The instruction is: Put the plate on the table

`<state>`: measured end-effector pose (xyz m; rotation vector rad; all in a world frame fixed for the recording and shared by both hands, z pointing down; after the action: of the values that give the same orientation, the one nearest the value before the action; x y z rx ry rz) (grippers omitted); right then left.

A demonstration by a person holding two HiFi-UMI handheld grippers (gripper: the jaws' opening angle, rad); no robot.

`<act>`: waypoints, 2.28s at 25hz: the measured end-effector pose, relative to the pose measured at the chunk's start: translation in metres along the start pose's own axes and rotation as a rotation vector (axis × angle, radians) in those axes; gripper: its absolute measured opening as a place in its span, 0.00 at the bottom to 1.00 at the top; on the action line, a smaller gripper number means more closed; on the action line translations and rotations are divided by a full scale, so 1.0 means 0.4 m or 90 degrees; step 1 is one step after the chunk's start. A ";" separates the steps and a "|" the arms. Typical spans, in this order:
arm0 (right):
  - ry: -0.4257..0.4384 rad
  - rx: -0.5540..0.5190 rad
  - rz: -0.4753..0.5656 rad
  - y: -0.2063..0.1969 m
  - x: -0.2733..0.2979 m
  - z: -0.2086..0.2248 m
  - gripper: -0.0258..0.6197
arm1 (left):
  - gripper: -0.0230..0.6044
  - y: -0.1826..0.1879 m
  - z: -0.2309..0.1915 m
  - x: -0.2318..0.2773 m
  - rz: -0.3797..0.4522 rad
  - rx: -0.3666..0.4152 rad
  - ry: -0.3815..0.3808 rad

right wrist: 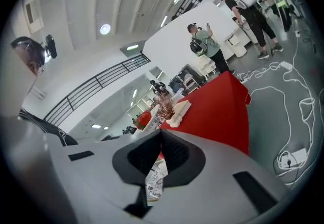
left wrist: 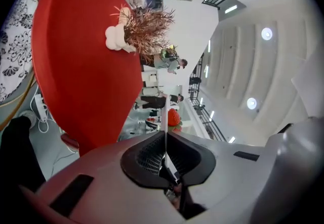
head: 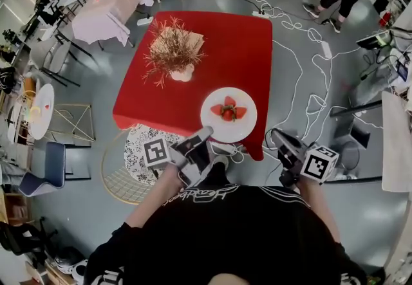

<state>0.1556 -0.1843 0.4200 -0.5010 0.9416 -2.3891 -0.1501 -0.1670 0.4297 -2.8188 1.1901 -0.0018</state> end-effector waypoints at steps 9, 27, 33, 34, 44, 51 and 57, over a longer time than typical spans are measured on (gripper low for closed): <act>-0.014 0.067 0.009 0.039 0.118 0.082 0.05 | 0.06 0.108 -0.053 0.099 -0.001 0.019 0.022; -0.047 0.124 0.011 0.026 0.122 0.178 0.05 | 0.06 0.208 -0.114 0.295 0.031 0.017 -0.025; -0.065 0.112 -0.004 0.031 0.118 0.203 0.05 | 0.07 0.239 -0.169 0.365 0.046 0.010 -0.019; -0.065 0.115 -0.004 0.031 0.122 0.207 0.05 | 0.06 0.245 -0.179 0.374 0.048 0.007 -0.016; -0.068 0.127 -0.014 0.025 0.147 0.237 0.05 | 0.07 0.304 -0.317 0.426 0.075 -0.026 0.078; -0.059 0.167 -0.009 0.017 0.158 0.246 0.05 | 0.07 0.320 -0.390 0.434 0.082 -0.033 0.163; -0.055 0.195 0.000 0.012 0.158 0.242 0.05 | 0.07 0.321 -0.420 0.432 0.086 -0.045 0.211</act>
<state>0.1558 -0.2744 0.4926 -0.4809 0.5248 -2.4316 -0.1268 -0.3925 0.5821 -2.8688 1.4700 -0.4417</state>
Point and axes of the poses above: the fingertips, and each gripper's own axes: x forward along the fingers, z to its right, y out of its top, the point moved 8 cm from there along -x, backward along the fingers, and after that the axes turned 3 degrees about z, right-handed, at the moved point
